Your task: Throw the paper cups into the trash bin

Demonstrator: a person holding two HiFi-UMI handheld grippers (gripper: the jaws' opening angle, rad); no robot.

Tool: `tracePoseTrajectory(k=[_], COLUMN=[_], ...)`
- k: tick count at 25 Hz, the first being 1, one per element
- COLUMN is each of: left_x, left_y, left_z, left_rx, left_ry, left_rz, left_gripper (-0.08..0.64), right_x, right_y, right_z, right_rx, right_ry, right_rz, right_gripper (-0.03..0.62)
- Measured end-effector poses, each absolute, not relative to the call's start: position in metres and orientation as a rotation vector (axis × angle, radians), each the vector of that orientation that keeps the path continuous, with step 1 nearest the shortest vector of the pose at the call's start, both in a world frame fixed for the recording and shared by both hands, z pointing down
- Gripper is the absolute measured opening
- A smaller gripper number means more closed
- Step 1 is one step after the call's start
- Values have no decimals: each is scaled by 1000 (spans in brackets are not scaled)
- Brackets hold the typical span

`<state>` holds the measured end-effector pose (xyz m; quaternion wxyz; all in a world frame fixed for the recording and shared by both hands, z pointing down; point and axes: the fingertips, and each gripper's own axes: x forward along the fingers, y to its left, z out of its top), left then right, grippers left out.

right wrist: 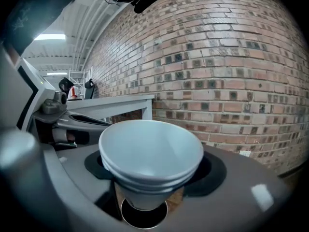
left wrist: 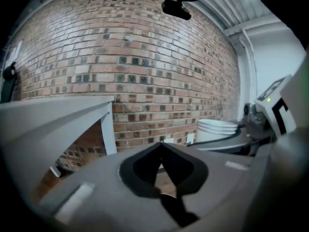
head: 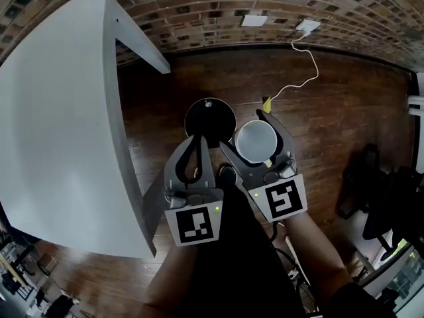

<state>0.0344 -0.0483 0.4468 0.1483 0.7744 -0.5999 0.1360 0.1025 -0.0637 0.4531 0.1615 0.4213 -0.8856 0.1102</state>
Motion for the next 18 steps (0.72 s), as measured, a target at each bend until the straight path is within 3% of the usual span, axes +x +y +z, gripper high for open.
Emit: tracePoseTrajectory(k=[18], left_x=[-5], left_y=[-80], left_z=[600], left_rx=[1999], left_ry=[-1832], left_rz=[445], left_gripper=[5], right_x=[77], right_y=[-64], right_z=[623], right_rx=[1090], right_ry=[-2454], right_rz=[476], right_gripper=[376])
